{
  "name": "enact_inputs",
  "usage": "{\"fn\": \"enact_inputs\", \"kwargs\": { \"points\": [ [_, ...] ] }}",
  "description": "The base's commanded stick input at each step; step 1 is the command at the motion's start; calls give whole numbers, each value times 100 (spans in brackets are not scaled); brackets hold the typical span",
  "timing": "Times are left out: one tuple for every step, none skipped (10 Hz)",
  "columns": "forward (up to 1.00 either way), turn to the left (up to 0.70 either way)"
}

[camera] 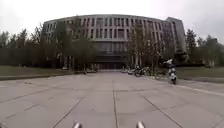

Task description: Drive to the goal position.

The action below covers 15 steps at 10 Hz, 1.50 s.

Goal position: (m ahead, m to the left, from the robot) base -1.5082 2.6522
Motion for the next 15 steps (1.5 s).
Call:
{"fn": "enact_inputs", "kwargs": {
  "points": [
    [50,0],
    [50,0],
    [50,0],
    [50,0],
    [50,0],
    [50,0],
    [50,0],
    [50,0],
    [50,0],
    [50,0],
    [50,0],
    [50,0],
    [50,0],
    [50,0],
    [50,0]
  ]
}}
